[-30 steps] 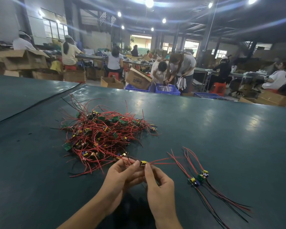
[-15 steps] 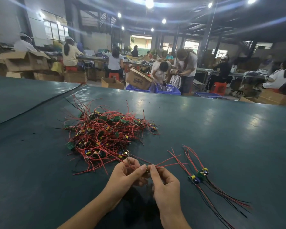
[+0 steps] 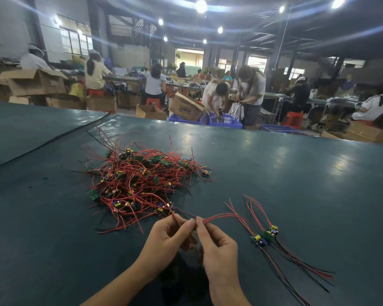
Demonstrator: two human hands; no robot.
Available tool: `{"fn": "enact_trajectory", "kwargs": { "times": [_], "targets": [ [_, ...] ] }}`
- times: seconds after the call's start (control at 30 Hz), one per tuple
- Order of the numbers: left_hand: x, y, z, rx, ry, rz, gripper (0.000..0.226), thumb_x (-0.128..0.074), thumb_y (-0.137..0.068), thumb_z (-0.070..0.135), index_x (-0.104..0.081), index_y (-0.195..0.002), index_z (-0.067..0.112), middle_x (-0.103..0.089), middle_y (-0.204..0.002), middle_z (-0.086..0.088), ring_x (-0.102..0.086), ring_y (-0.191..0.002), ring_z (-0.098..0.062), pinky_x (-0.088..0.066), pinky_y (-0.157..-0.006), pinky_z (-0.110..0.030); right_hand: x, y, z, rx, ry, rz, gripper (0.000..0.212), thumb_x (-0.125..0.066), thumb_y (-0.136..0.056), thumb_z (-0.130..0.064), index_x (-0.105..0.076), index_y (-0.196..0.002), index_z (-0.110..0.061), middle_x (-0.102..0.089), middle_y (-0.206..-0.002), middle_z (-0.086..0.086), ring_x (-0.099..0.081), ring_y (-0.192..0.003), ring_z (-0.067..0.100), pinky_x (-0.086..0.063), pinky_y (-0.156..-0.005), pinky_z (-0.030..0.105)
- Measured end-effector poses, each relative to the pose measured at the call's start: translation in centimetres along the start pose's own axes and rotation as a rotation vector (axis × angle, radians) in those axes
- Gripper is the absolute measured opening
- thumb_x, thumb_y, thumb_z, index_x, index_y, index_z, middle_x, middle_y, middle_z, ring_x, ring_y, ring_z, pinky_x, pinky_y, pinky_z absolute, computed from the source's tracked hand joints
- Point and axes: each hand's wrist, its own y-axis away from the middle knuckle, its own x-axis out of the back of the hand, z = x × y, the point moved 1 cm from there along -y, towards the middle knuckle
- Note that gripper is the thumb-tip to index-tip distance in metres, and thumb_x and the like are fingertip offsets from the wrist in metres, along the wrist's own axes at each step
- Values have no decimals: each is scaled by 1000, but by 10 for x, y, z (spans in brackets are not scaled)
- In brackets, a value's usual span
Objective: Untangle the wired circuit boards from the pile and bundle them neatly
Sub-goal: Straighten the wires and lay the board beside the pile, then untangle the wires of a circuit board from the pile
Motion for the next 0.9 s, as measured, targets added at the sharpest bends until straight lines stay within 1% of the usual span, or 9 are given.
{"fn": "enact_trajectory", "kwargs": {
  "times": [0.13, 0.27, 0.37, 0.47, 0.57, 0.67, 0.73, 0.77, 0.9],
  "targets": [
    [1, -1, 0, 3, 35, 16, 30, -64, -79, 40, -66, -71, 11, -68, -66, -7, -65, -62, -19, -52, -59, -24, -5, 2, -3, 18, -60, -59, 26, -63, -88, -9, -81, -77, -25, -77, -84, 6, -74, -83, 17, -57, -68, 19],
    [-1, 0, 1, 14, 23, -1, 32, -62, -79, 42, -65, -71, 10, -67, -65, -7, -65, -61, -19, -52, -58, -24, -5, 1, -1, 11, -147, -51, 12, -69, -78, -20, -81, -77, -18, -76, -83, 11, -74, -82, 22, -58, -68, 25],
    [0, 0, 0, 39, 18, -45, 32, -61, -82, 41, -70, -77, 11, -70, -72, -13, -68, -67, -24, -54, -63, -26, -3, 0, 1, 1, -174, -75, 15, -69, -76, -23, -80, -79, -14, -76, -84, 15, -74, -83, 27, -59, -70, 31],
    [-1, 0, 0, 18, -23, -50, 31, -60, -83, 40, -72, -75, 13, -71, -71, -13, -69, -66, -24, -53, -62, -25, 0, -2, 2, -14, -134, -49, 16, -67, -85, -14, -80, -76, -14, -75, -80, 15, -74, -78, 27, -59, -66, 29],
    [-3, 0, 1, -33, -104, -37, 33, -59, -85, 37, -71, -63, 15, -68, -60, -9, -65, -56, -18, -50, -59, -22, 4, -8, 2, -121, -161, 31, 17, -67, -85, -10, -78, -72, -8, -74, -75, 18, -70, -67, 29, -58, -61, 36],
    [-6, 0, 3, -46, -117, -10, 36, -61, -83, 35, -68, -56, 12, -64, -53, -8, -60, -50, -13, -47, -55, -19, 14, -17, -3, -177, -203, 135, 9, -73, -78, -15, -79, -72, -11, -62, -56, 7, -54, -49, 17, -47, -50, 26],
    [-7, -1, 5, -58, -127, -2, 36, -61, -82, 34, -67, -54, 12, -64, -51, -8, -60, -49, -14, -48, -55, -20, 22, -23, -7, -177, -199, 187, 9, -73, -78, -17, -79, -72, -14, -44, -47, -3, -33, -38, 7, -29, -37, 17],
    [-7, -1, 6, -62, -128, -1, 36, -61, -82, 34, -66, -53, 12, -63, -51, -8, -60, -49, -15, -48, -55, -21, 26, -27, -9, -174, -212, 213, 11, -72, -81, -15, -78, -71, -12, -42, -48, -5, -29, -37, 5, -24, -35, 16],
    [-4, 0, 8, -64, -115, -5, 35, -62, -80, 34, -66, -54, 13, -63, -51, -9, -61, -49, -16, -50, -55, -22, 43, -38, -21, -159, -332, 281, 10, -66, -87, -7, -72, -79, -8, -49, -54, -6, -32, -36, 3, -22, -32, 15]
  ]
}}
